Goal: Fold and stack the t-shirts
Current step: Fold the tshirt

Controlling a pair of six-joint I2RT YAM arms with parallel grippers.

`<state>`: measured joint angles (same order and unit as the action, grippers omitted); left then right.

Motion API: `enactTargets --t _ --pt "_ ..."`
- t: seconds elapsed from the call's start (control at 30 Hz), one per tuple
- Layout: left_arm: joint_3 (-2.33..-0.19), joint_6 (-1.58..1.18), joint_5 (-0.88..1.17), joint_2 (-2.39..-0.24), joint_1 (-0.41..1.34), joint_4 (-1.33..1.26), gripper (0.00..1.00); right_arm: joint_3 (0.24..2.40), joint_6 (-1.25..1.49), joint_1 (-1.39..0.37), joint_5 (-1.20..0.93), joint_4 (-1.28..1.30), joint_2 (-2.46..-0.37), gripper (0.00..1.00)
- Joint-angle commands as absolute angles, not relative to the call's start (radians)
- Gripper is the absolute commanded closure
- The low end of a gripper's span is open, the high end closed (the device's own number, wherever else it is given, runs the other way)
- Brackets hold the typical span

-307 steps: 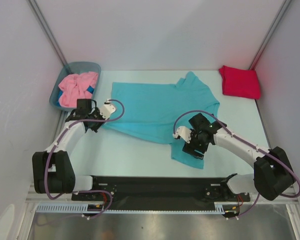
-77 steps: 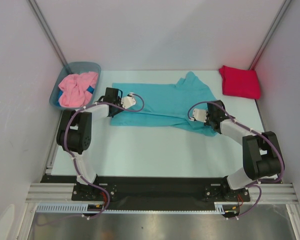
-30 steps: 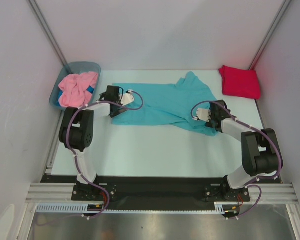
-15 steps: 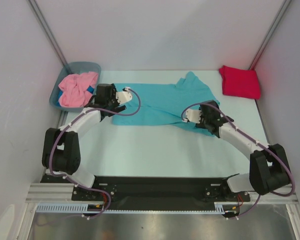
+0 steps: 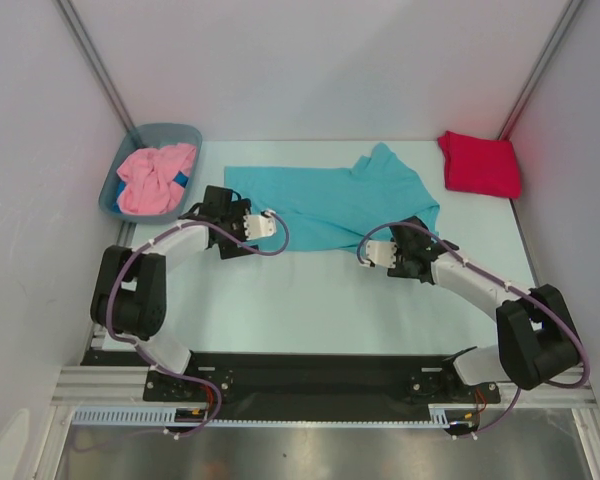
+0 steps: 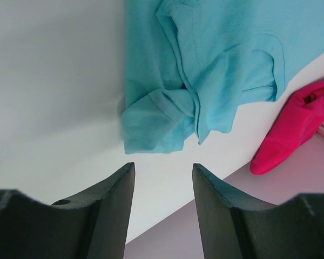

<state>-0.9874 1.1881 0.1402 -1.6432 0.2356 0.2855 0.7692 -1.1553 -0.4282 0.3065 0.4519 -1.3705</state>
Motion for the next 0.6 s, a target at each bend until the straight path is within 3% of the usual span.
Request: enactTargets --t 0.0,0.57 --pt "-0.980 1.275 0.235 -1.646 0.247 0.342 0.00 0.819 -1.155 -0.431 0.325 0.446 -1.379 0.48" --pt "-0.894 1.307 0.160 -1.695 0.252 0.264 0.00 0.847 -1.173 -0.400 0.331 0.448 -1.378 0.50"
